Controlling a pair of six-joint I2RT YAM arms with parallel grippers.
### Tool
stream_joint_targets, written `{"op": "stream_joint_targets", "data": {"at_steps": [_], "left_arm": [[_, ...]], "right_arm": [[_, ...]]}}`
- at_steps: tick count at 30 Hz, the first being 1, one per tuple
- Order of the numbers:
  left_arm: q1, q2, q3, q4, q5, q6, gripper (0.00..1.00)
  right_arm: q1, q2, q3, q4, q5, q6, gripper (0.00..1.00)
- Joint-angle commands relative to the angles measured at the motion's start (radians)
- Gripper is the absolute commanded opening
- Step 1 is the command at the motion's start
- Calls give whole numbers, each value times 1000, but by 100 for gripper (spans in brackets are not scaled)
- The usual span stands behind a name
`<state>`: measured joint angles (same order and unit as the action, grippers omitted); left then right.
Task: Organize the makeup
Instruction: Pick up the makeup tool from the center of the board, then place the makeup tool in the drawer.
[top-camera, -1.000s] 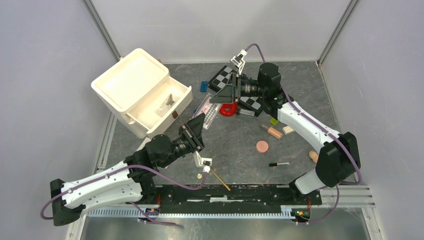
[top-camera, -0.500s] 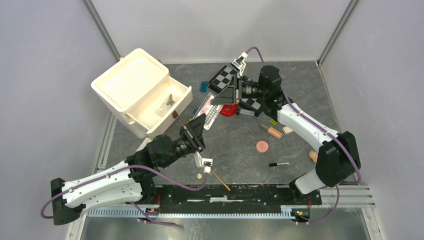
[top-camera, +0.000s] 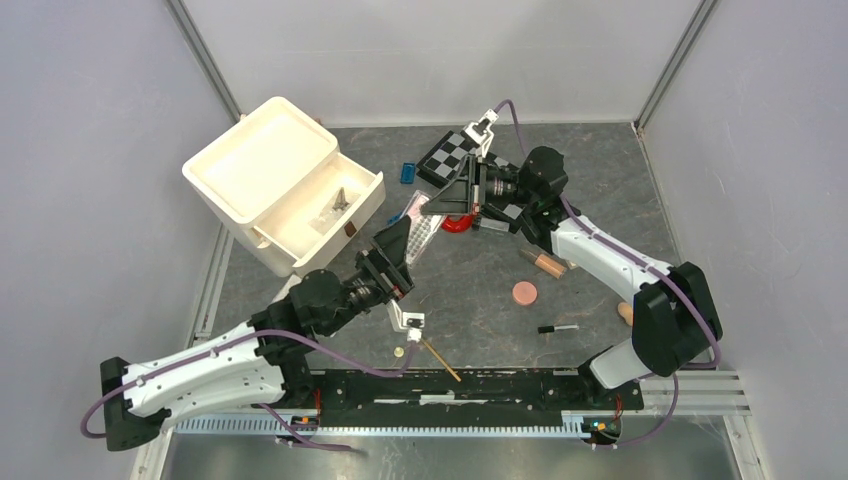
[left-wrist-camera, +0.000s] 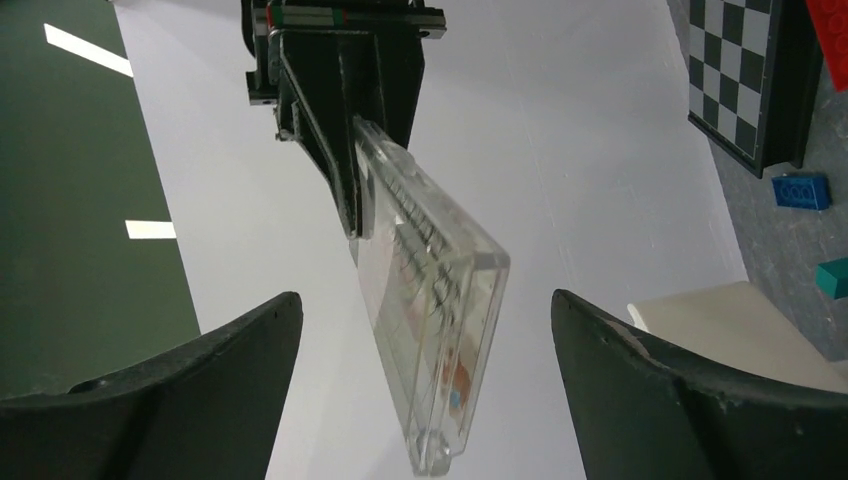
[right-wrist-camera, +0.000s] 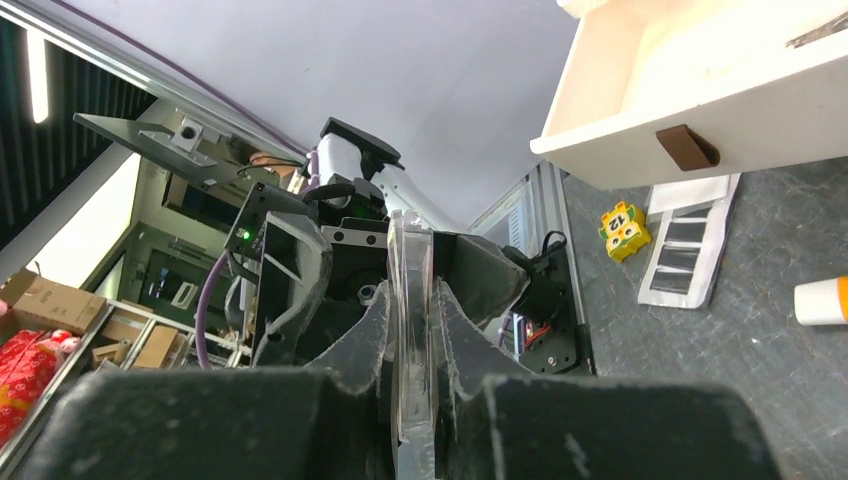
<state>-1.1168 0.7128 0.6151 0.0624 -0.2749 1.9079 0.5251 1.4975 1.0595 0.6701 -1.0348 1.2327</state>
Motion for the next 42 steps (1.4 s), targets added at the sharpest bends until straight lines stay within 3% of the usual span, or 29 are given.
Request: {"op": "stream_joint_targets", "data": {"at_steps": [1, 19, 22, 25, 30, 35, 38, 42], "left_arm": [[0, -48, -3, 53, -16, -60, 100], [1, -208, -55, 51, 30, -241, 100], [-1, -228, -54, 137, 47, -423, 100], [0, -225, -4, 223, -32, -730, 100], [1, -192, 194, 104, -202, -1189, 100], [2, -133, 413, -190, -371, -1544, 100], [0, -87, 525, -362, -468, -1700, 100], [1, -24, 634, -559, -489, -1840, 100]], "right_arm": [[-30, -19, 33, 84, 25, 21, 0], [-142, 28, 163, 65, 73, 34, 0], [-144, 32, 180, 23, 87, -8, 0], [-143, 35, 216, -88, 120, -102, 0], [-143, 37, 258, -227, 190, -229, 1], [-137, 46, 258, -234, 236, -244, 1], [-129, 51, 277, -274, 263, -283, 1], [-103, 60, 297, -300, 296, -314, 1]]}}
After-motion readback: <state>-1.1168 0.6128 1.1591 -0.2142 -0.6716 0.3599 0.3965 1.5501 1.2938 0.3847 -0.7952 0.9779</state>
